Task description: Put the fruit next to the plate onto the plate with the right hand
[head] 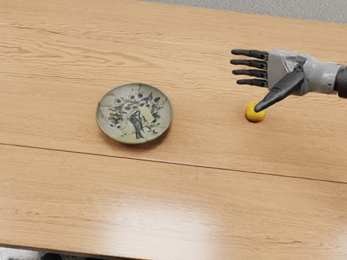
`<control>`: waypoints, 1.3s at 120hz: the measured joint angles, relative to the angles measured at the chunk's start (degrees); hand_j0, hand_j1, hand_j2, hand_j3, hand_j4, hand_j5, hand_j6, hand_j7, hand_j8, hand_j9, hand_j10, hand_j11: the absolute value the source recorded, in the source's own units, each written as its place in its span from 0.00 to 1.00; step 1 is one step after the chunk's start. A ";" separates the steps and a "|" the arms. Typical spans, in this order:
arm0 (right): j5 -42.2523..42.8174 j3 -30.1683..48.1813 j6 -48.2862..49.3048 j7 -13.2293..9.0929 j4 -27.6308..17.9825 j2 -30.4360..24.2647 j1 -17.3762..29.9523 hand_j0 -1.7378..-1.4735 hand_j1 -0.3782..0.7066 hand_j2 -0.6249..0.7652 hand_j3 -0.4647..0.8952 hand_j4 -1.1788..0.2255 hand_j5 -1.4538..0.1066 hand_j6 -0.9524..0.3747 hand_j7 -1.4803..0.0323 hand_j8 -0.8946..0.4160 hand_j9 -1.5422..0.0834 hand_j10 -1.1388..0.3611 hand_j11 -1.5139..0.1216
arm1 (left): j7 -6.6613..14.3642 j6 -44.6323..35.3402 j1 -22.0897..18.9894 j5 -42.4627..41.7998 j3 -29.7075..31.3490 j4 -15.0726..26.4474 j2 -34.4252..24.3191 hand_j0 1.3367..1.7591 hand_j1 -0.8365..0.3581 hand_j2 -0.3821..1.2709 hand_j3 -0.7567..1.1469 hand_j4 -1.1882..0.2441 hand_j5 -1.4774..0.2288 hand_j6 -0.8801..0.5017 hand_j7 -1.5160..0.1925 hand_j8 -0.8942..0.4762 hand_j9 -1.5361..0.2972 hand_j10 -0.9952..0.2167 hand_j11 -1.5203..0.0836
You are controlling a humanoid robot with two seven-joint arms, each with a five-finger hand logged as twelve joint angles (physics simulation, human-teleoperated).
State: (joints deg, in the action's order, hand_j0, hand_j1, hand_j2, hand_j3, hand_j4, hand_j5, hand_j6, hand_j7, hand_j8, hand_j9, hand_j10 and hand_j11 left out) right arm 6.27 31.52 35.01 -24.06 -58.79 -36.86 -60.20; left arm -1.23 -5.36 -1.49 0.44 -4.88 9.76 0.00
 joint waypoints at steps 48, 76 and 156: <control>37.99 4.79 0.00 -2.99 -3.70 5.00 -3.61 0.30 0.05 0.45 0.34 0.83 0.92 0.70 0.96 0.67 0.93 0.75 0.91 | 0.00 0.00 0.00 0.00 0.01 0.00 0.00 0.76 0.99 0.23 0.40 0.83 0.87 0.64 0.89 0.65 0.84 0.82 0.95; 60.18 -2.84 -8.63 -4.05 -10.09 6.38 -4.01 0.30 0.09 0.44 0.34 0.80 0.88 0.67 0.93 0.64 0.90 0.72 0.88 | 0.00 0.00 0.00 0.00 0.00 0.00 0.00 0.76 0.99 0.23 0.40 0.83 0.87 0.64 0.89 0.65 0.84 0.82 0.95; 66.28 -6.49 -32.12 -1.33 -9.79 11.07 3.25 0.30 0.31 0.41 0.34 0.66 0.72 0.52 0.76 0.49 0.74 0.59 0.72 | 0.00 0.00 0.00 0.00 -0.01 0.00 0.00 0.76 0.99 0.23 0.40 0.83 0.87 0.64 0.89 0.65 0.84 0.82 0.95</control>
State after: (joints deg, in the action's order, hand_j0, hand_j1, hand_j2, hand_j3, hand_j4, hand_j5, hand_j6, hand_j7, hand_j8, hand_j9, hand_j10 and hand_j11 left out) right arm 72.55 25.03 2.89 -25.39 -68.59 -25.79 -56.96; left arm -1.23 -5.36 -1.49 0.44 -4.89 9.76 0.00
